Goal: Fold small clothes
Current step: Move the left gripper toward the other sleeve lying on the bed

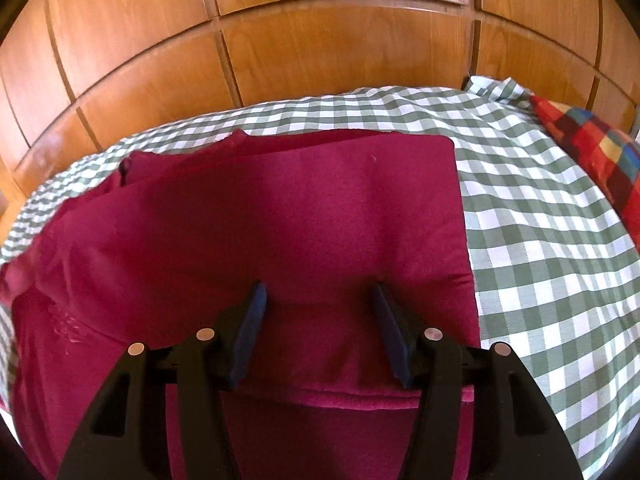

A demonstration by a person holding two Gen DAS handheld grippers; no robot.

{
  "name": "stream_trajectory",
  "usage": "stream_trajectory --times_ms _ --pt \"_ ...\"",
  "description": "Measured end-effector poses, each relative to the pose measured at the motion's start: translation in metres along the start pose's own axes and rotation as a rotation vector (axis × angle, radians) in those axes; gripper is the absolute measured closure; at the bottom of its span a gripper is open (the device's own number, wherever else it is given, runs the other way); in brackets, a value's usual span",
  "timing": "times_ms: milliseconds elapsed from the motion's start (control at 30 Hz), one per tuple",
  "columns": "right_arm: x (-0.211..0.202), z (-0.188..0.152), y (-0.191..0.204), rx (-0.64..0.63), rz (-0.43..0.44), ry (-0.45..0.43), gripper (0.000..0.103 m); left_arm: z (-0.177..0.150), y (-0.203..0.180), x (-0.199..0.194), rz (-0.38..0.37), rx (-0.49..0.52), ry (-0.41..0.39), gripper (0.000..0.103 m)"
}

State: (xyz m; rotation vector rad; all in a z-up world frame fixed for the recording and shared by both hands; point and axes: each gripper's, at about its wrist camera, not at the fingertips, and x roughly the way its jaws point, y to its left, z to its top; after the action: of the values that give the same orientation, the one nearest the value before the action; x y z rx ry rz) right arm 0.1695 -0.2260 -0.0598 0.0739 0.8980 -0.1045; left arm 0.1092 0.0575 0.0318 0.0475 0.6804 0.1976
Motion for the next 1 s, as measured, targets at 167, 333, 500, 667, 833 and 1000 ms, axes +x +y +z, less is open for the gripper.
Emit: stream_trajectory --times_ms 167,333,500,667,833,1000 --pt "-0.001 0.0 0.007 -0.04 -0.071 -0.003 0.042 -0.011 0.046 -0.027 0.044 -0.113 -0.018 0.026" --pt "-0.004 0.0 0.014 -0.076 -0.166 -0.009 0.027 -0.025 0.079 -0.038 0.078 -0.192 0.011 0.026" --pt "-0.007 0.0 0.015 -0.072 -0.208 -0.011 0.022 -0.035 0.099 -0.039 0.101 -0.23 0.023 0.026" --pt "-0.017 -0.001 0.022 -0.069 -0.223 -0.029 0.022 -0.041 0.111 -0.036 0.116 -0.244 0.033 0.026" --pt "-0.03 -0.002 0.04 -0.092 -0.209 -0.069 0.021 -0.045 0.119 -0.034 0.13 -0.256 0.045 0.026" --pt "-0.04 -0.004 0.059 -0.136 -0.167 -0.088 0.019 -0.047 0.124 -0.033 0.142 -0.259 0.046 0.026"
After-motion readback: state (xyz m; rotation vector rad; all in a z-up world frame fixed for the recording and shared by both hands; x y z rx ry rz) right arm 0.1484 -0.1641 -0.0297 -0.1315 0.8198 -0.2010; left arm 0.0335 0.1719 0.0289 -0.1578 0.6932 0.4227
